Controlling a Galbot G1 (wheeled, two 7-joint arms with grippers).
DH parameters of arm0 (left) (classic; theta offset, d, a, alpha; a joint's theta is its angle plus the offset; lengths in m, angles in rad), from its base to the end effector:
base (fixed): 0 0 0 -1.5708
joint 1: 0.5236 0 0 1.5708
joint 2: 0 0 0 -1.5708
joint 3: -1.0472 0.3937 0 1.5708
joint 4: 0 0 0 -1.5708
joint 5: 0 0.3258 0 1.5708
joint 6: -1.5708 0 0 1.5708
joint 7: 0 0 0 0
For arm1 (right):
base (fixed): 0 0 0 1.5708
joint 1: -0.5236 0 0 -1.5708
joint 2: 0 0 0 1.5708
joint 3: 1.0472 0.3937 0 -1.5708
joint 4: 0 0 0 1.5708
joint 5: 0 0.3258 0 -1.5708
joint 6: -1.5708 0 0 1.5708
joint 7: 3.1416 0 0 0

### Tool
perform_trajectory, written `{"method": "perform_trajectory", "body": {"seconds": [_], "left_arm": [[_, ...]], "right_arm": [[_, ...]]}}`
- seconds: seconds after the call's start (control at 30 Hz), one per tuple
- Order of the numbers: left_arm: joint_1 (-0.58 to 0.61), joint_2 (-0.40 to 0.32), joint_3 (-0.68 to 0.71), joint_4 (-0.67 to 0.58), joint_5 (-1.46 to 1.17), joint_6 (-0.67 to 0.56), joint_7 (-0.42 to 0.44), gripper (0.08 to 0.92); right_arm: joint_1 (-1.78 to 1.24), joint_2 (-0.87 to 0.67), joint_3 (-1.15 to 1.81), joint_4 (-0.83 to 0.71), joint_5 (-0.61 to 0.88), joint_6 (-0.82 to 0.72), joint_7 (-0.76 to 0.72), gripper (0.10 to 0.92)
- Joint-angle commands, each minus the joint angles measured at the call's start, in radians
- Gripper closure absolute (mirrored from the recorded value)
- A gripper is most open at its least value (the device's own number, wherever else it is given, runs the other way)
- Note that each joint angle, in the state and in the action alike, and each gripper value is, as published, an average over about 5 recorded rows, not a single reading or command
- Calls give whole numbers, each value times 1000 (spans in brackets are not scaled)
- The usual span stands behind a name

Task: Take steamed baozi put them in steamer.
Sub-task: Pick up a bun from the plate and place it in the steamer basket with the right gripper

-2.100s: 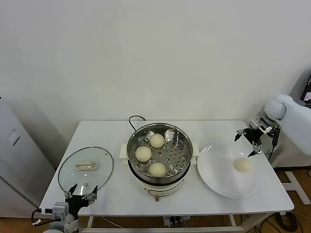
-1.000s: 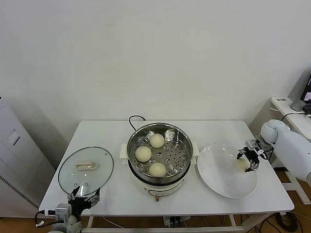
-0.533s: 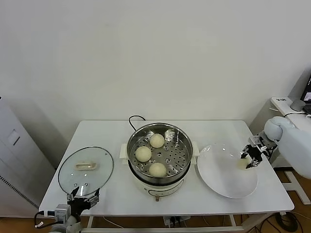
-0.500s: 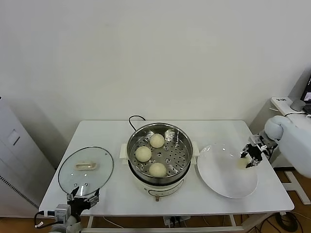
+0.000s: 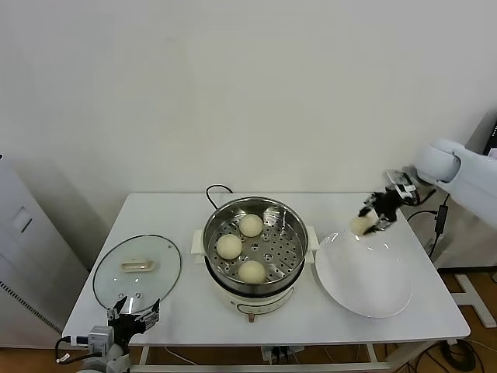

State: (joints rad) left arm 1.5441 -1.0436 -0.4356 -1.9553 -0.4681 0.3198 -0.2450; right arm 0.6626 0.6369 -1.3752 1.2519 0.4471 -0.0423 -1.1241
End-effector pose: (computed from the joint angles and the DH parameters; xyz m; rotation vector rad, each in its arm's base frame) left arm 0.1462 0.1137 -0.3614 -0.0335 -2.6311 -0.1091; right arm 0.5390 -0.2245 -0.0252 1.4463 -1.5280 1.3299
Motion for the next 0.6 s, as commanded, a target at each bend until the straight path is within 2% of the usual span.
{"method": "perform_trajectory", "body": {"seconds": [0.03,0.23,0.6], "left_arm": [[-4,0,5,4,5,-3,1,177],[-11,-1,10,5,5,-5,0,177],[-9,-11,6,2,6,-6,0,177]], "right_arm": [[320,142,-273,237,432,-275,155,558],[305,246,-265,230,509,-362,232,558],[191,295,-262,257,506,-429,319,558]]}}
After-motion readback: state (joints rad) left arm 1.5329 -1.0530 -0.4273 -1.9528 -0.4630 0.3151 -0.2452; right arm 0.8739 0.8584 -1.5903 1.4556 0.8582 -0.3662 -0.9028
